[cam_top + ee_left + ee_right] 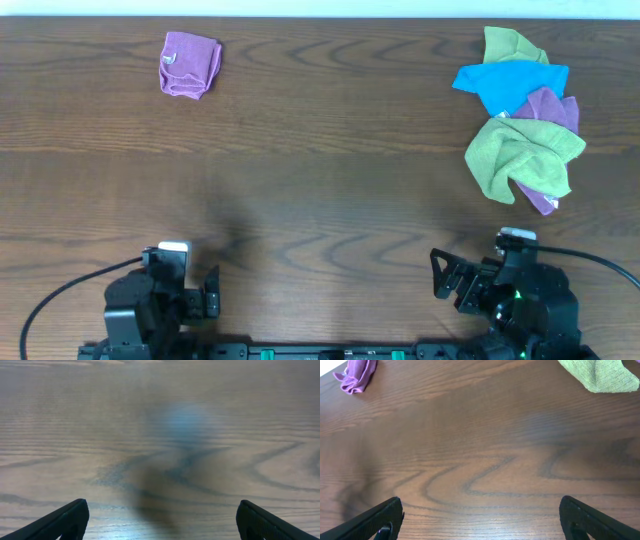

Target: Fold the cloth

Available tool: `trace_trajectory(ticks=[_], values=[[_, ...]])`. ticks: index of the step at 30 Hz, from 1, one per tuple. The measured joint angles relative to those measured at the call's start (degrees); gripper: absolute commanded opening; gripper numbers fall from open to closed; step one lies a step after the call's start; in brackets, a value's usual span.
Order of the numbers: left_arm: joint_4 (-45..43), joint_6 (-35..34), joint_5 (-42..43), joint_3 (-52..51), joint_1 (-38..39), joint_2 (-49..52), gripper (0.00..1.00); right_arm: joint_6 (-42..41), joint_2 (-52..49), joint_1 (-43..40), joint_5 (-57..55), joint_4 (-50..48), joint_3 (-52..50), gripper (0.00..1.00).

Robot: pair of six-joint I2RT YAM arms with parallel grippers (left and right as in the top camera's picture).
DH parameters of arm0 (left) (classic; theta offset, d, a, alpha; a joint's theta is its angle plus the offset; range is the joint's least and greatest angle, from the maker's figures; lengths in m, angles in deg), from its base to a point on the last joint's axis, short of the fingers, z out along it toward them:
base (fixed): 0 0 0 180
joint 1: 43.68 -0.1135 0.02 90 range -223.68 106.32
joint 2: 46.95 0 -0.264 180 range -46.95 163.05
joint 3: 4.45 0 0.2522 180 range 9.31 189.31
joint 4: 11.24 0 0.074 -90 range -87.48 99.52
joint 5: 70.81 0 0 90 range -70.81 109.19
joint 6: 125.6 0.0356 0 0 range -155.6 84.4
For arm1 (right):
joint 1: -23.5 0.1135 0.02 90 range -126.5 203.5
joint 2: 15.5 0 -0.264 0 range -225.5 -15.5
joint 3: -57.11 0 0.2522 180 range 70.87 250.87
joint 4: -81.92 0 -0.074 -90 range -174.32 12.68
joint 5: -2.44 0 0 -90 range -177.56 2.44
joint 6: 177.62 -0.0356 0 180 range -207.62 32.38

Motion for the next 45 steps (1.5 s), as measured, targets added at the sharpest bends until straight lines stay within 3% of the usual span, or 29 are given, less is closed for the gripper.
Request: trace_trajectory(ticks=[13, 45], values=[[-0.66, 1.20, -1.95, -6.19, 0.00, -6.88, 0.95, 0.00, 0.00, 0.00, 0.02, 0.00, 0.00, 0.99], [-2.78, -0.61, -5.35, -8.76, 0.00, -9.18, 0.95, 0.00, 0.00, 0.00, 0.02, 0.00, 0.00, 0.99]])
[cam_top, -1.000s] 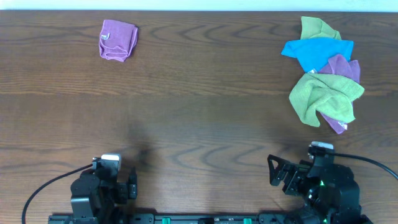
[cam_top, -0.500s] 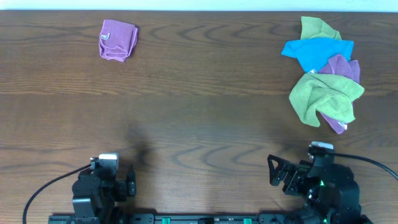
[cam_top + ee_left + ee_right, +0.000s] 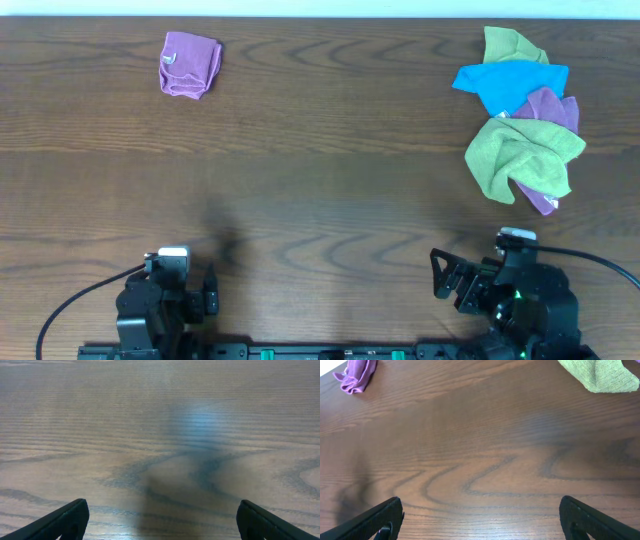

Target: Fold the cloth

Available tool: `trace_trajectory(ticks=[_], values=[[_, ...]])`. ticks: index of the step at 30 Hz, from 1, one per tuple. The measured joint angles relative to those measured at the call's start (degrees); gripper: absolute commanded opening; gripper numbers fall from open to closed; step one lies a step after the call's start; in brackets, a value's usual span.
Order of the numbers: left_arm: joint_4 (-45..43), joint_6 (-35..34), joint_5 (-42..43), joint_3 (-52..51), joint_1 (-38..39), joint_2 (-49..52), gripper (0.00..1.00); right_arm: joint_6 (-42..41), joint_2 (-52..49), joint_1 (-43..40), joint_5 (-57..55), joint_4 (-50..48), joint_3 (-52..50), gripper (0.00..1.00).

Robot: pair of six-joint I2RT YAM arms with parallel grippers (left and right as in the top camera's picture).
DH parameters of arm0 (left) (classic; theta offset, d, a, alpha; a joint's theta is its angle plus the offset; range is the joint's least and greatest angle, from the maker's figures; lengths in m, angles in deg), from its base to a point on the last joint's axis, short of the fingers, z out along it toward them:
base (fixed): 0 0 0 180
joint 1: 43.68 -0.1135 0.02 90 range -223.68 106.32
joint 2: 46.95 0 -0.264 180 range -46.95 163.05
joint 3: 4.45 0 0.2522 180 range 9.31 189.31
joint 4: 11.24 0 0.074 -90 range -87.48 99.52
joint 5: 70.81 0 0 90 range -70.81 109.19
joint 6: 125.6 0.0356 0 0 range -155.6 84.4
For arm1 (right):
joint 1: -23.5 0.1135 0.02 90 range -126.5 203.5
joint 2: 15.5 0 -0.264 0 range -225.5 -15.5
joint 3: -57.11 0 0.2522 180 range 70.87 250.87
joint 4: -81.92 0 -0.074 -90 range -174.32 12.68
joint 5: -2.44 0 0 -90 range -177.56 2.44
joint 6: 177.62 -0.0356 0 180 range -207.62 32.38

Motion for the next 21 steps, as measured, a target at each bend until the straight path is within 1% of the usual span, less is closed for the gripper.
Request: trace_trajectory(ticks=[5, 8, 13, 17, 21], values=[[0.00, 0.00, 0.00, 0.00, 0.00, 0.00, 0.95, 0.00, 0.00, 0.00, 0.02, 0.63, 0.00, 0.99], [0.00, 0.00, 0.02, 0.00, 0.00, 0.00, 0.95, 0.00, 0.00, 0.00, -0.46, -1.11, 0.00, 0.99], [-0.02, 0.00, 0.00, -0.02, 0.00, -0.02, 0.95, 0.70, 0.20, -0.50, -6.88, -4.94, -1.68, 0.99], [-0.07, 0.00, 0.00, -0.07, 0.00, -0.07, 0.95, 6.32, 1.88, -2.14, -9.35, -11.37, -8.07, 0.99], [-0.09, 0.00, 0.00, -0.09, 0.00, -0.07, 0.95, 14.95, 5.73, -5.16, -8.66, -18.62, -15.85, 0.99]])
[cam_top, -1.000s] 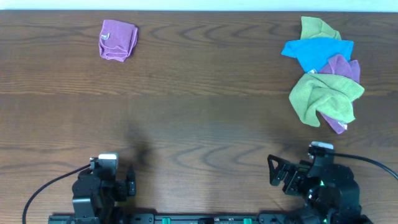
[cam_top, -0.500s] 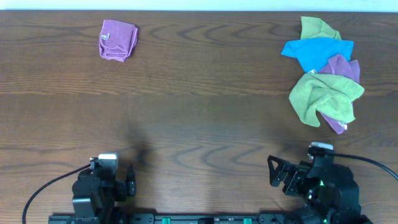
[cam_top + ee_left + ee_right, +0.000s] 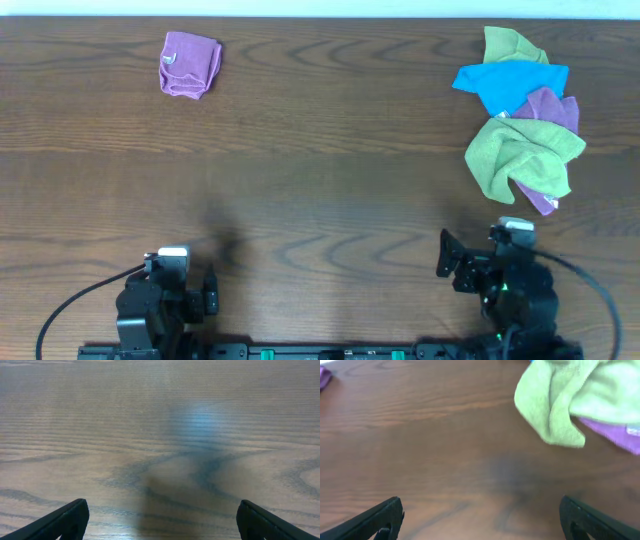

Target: Fold the cloth

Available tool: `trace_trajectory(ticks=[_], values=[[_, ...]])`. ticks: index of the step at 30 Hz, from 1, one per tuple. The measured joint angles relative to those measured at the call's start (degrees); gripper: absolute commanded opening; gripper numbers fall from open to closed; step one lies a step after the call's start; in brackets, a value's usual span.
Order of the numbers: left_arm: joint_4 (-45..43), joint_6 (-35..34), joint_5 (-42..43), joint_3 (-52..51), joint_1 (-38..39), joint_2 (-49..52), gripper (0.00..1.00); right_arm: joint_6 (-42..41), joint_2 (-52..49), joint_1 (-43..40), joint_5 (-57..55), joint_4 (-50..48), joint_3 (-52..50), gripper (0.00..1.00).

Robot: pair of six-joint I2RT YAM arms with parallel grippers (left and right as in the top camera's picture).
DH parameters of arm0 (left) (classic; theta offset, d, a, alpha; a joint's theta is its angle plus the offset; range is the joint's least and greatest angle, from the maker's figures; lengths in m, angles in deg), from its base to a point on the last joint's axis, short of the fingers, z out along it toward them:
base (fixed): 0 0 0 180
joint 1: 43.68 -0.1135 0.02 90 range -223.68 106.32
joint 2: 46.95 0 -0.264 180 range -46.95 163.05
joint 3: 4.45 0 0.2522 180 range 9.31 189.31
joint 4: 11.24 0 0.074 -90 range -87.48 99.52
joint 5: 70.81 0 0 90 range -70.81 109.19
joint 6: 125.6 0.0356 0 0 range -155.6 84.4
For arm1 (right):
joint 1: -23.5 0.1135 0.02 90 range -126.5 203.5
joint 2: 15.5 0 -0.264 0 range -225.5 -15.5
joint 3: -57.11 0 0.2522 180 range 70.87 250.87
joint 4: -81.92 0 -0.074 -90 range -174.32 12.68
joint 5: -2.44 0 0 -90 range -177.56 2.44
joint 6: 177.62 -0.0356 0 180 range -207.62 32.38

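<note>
A pile of crumpled cloths lies at the table's far right: a green cloth (image 3: 521, 157) in front, a blue cloth (image 3: 505, 85) behind it, purple cloth (image 3: 551, 108) between them. In the right wrist view the green cloth (image 3: 565, 400) fills the upper right, with a purple edge (image 3: 615, 435) under it. A folded purple cloth (image 3: 189, 63) rests at the far left. My right gripper (image 3: 480, 517) is open over bare wood, short of the pile. My left gripper (image 3: 160, 520) is open over bare wood near the front edge.
The dark wooden table (image 3: 330, 170) runs the full width of the overhead view. Both arm bases sit at the front edge, the left arm (image 3: 158, 300) and the right arm (image 3: 505, 290), with cables trailing outward.
My right arm has swung to the right and forward, so its camera now faces the green cloth instead of the table's middle. The left arm and the cloths have not moved.
At first both arms were at the front edge with open grippers, the left one slightly raised. Then the left arm sat lower and drawn back. Now the right arm has turned toward the cloth pile. No cloth has been touched.
</note>
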Motion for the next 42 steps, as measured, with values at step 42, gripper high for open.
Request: trace_trajectory(ticks=[42], values=[[0.00, -0.02, 0.00, 0.00, 0.00, 0.00, 0.95, 16.81, 12.39, -13.27, 8.87, 1.01, -11.37, 0.99]])
